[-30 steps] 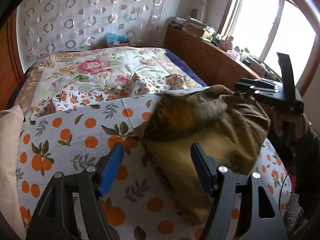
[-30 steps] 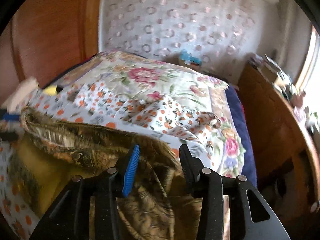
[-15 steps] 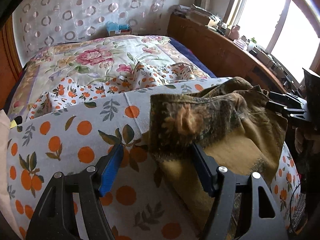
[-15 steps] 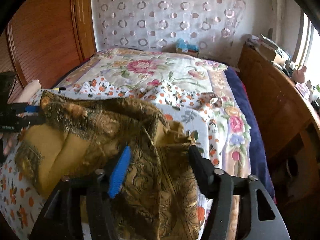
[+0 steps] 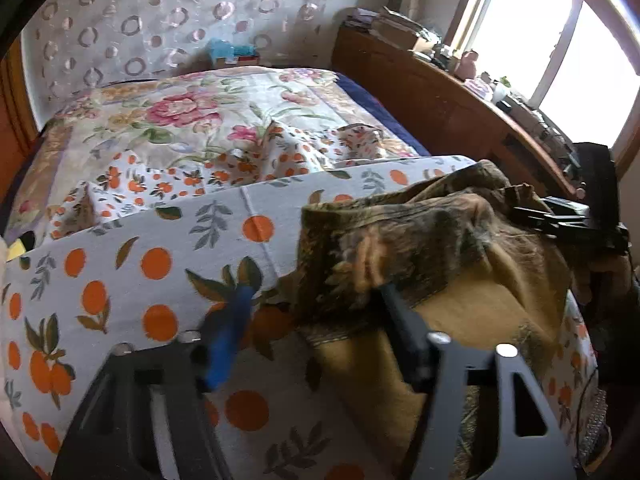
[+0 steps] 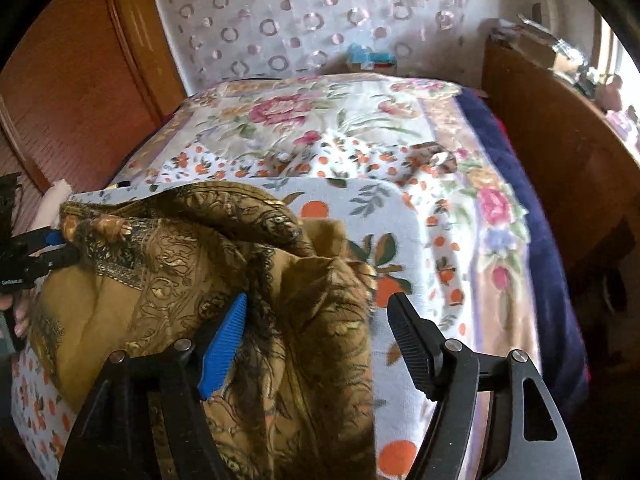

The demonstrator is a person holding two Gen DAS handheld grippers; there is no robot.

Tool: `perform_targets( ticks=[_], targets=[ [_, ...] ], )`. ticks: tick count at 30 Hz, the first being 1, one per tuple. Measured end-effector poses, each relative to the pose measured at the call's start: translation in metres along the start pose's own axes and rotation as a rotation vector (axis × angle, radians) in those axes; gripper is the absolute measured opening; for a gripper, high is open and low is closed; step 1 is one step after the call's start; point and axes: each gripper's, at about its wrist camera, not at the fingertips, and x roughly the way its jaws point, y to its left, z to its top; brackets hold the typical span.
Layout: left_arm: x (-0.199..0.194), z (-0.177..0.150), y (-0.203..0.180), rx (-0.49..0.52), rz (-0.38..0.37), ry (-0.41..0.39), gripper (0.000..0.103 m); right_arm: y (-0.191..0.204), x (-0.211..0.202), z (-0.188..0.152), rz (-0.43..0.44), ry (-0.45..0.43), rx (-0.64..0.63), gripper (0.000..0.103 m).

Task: Fold small clothes

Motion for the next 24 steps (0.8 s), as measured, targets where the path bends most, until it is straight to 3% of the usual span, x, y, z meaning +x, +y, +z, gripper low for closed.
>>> perform_targets(
  ticks=[5,7,8,9,10,12,19,24],
  targets=[
    [0.003,0.003,-0.001,0.002,-0.017,0.004,0.041,-0.003,0.006,0.000,0.013,-0.007,-0.013,0.069],
    [0.003,0.003,-0.001,0.001,-0.025,0.006,0.032,0.003,0.006,-0.002,0.039,-0.003,-0.035,0.047],
    [0.003,0.003,-0.003,0.004,-0.036,0.004,0.017,0.005,0.007,-0.003,0.048,0.002,-0.043,0.042],
    [0.003,0.004,-0.004,0.006,-0.057,0.007,0.009,0.007,0.007,-0.004,0.046,0.004,-0.054,0.036],
    [0.001,0.003,-0.007,0.012,-0.066,0.008,0.009,0.009,0.007,-0.004,0.052,0.001,-0.063,0.026],
    [-0.007,0.003,-0.012,0.030,-0.048,-0.011,0.008,0.013,0.000,-0.006,0.043,-0.030,-0.099,0.017],
    [-0.077,0.002,-0.030,0.058,-0.096,-0.163,0.008,0.029,-0.042,-0.015,0.050,-0.174,-0.130,0.014],
    [-0.120,0.000,-0.035,0.091,-0.044,-0.239,0.007,0.057,-0.069,-0.016,0.049,-0.288,-0.174,0.014]
  ],
)
